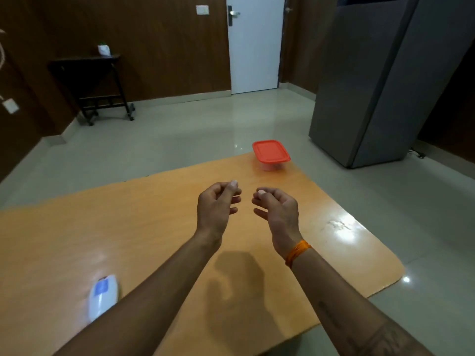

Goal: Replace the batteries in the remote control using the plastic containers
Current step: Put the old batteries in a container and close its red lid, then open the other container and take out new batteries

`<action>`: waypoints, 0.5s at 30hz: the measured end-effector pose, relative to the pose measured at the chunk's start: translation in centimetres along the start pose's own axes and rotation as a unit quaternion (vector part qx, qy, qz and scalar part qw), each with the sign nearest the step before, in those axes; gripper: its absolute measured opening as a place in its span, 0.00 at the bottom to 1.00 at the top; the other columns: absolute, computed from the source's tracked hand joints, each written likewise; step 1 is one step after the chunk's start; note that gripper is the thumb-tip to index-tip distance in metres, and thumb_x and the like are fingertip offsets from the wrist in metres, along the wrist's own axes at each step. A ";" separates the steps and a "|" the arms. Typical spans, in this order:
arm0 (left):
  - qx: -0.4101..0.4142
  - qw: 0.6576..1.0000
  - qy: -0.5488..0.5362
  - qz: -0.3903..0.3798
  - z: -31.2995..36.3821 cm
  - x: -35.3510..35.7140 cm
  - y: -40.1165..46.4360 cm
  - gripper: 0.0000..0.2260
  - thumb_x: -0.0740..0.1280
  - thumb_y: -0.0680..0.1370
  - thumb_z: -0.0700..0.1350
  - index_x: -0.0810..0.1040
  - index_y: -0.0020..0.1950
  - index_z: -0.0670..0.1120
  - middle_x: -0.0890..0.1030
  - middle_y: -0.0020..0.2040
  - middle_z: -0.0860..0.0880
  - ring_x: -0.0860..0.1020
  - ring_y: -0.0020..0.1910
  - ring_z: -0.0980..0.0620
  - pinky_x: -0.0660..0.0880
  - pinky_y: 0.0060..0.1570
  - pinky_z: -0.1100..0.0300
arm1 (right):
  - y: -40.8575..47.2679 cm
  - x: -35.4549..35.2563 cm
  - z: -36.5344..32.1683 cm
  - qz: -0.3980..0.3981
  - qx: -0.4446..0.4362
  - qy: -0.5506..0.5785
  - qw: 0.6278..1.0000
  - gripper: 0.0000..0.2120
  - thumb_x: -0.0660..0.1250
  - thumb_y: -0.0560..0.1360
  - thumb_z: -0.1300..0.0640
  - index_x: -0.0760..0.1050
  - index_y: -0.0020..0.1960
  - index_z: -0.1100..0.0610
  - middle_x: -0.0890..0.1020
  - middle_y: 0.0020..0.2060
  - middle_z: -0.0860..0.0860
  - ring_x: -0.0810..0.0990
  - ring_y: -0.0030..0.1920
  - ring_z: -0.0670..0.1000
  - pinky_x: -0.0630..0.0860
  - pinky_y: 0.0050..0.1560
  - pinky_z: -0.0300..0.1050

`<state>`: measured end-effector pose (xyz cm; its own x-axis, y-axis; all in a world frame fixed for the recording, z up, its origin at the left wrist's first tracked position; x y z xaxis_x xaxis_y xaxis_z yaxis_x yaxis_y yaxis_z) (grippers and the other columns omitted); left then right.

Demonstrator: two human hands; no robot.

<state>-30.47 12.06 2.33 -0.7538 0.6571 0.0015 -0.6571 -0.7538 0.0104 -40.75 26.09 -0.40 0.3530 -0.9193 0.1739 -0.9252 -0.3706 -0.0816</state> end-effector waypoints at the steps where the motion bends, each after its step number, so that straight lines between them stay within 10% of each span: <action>1: -0.001 1.000 -0.003 0.006 0.3 -1.3 -1.6 0.12 0.67 0.84 0.53 0.85 0.54 0.46 0.88 0.51 0.49 0.86 0.52 0.50 0.84 0.53 0.48 | -1.7 0.8 -0.1 -0.012 0.005 0.010 1.000 0.06 0.68 0.81 0.57 0.83 0.53 0.56 0.87 0.51 0.55 0.87 0.54 0.54 0.85 0.55 0.53; 15: -0.017 0.989 -0.035 0.140 1.3 -24.5 -17.3 0.13 0.66 0.84 0.49 0.85 0.52 0.41 0.88 0.49 0.41 0.86 0.47 0.46 0.82 0.48 0.50 | -20.5 15.3 2.1 -0.157 0.027 0.036 0.987 0.09 0.66 0.82 0.57 0.84 0.52 0.60 0.87 0.47 0.58 0.87 0.51 0.58 0.85 0.50 0.53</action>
<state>-0.63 9.05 3.39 -0.9044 0.4211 0.0683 -0.4239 -0.9051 -0.0331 -16.06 19.38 1.83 0.6091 -0.7467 0.2674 -0.7621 -0.6444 -0.0634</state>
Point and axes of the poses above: each hand's wrist, its own y-axis towards the middle knuckle, its own x-axis out of the palm, z = x × y, the point moved 8 cm from there along y, towards the middle knuckle
